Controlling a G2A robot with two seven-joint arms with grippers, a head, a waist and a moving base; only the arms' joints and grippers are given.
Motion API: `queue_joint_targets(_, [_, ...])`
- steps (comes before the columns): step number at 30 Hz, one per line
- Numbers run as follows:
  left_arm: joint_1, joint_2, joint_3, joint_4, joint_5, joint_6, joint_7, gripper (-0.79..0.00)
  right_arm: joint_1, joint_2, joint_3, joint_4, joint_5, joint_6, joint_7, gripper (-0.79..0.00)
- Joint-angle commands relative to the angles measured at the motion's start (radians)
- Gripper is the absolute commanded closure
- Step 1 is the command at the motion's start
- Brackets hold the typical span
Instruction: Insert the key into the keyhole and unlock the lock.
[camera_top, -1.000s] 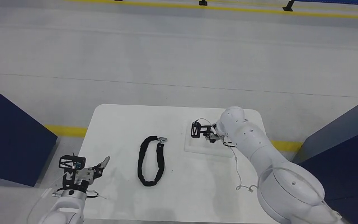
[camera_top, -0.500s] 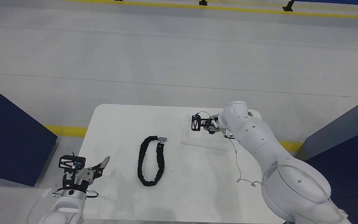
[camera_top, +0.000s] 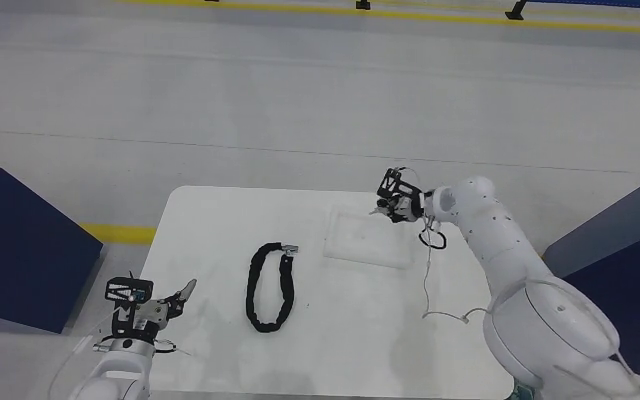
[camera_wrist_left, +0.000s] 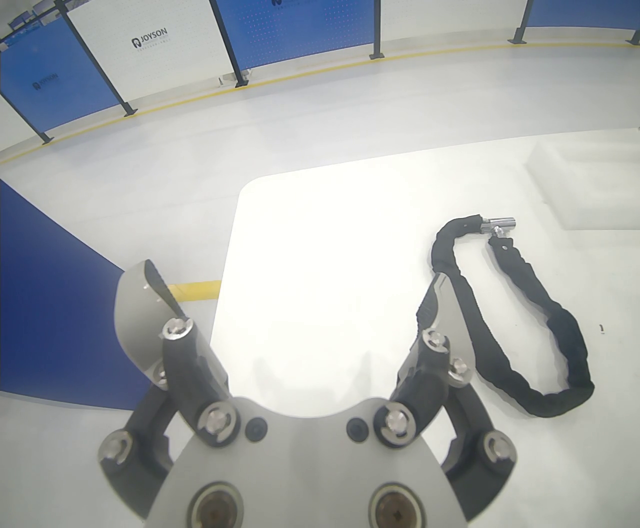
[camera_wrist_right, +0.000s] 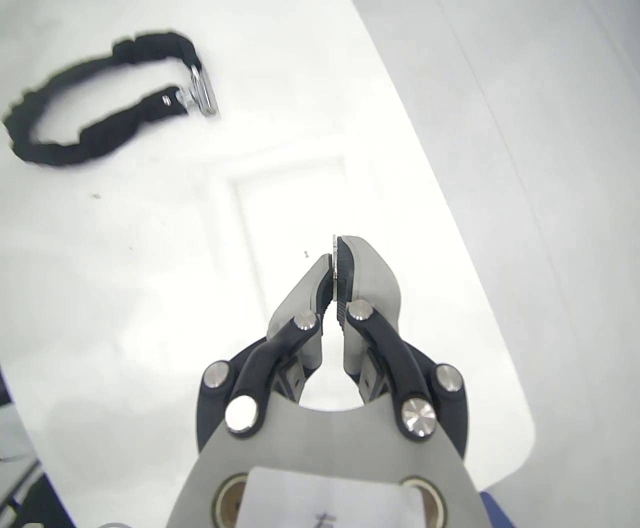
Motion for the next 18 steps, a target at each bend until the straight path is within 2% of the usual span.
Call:
queue_joint_targets(1, [0.000,0.000,0.000,0.000,0.000,0.000,0.000,-0.785,-0.021,0.009,0.057,0.007,0.139,0.003,0.068,0.000])
queue_joint_targets(4, [0.000,0.000,0.000,0.000,0.000,0.000,0.000,-0.785,-0.053,0.033,0.158,0.007,0.365,0.003,0.250,0.000])
queue_joint_targets(7, [0.000,0.000,0.000,0.000,0.000,0.000,0.000,-0.785,-0.087,0.063,0.280,-0.037,0.645,0.003,0.507,0.000])
queue_joint_targets(12, [0.000,0.000,0.000,0.000,0.000,0.000,0.000,-0.785,-0.162,0.172,0.453,-0.178,1.056,0.003,0.946,0.000])
queue_joint_targets(18, [0.000,0.000,0.000,0.000,0.000,0.000,0.000,-0.785,-0.418,0.338,0.541,-0.537,1.238,0.003,0.953,0.000])
